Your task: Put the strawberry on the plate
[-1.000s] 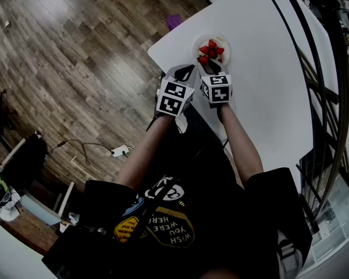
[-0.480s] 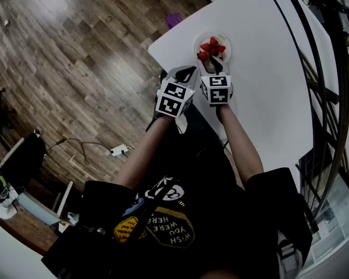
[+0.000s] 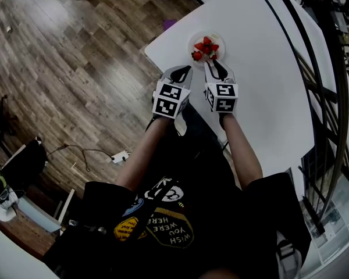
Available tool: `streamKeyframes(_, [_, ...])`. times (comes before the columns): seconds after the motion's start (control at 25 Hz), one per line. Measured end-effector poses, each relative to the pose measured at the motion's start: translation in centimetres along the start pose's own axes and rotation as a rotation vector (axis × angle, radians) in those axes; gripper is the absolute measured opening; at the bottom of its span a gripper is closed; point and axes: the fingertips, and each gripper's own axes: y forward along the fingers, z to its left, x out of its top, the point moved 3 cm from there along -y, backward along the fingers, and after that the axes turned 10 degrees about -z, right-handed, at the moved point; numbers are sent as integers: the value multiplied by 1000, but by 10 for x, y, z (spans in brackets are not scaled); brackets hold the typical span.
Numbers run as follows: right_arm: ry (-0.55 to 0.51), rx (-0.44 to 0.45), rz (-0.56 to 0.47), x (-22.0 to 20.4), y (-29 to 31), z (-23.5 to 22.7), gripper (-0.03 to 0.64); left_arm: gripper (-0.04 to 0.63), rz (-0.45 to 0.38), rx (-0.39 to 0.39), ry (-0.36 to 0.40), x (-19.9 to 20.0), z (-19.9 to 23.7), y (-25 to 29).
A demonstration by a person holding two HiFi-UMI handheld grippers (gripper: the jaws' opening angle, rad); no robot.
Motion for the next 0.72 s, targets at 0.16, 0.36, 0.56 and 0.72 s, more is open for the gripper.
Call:
streamKeyframes(0.16, [22, -26, -56, 14, -31, -9, 86, 0, -37, 30, 22, 13, -14, -13])
streamKeyframes(0.36, [50, -63, -131, 30, -69, -25, 40, 0, -88, 55, 58, 32, -28, -26])
streamKeyframes(0.56, [60, -74, -211, 52, -119, -36, 20, 0, -152, 86, 120, 59, -57, -49])
streamKeyframes(0.72, [71, -39, -263, 70, -160, -39, 5, 0, -267, 120, 188, 79, -81, -70])
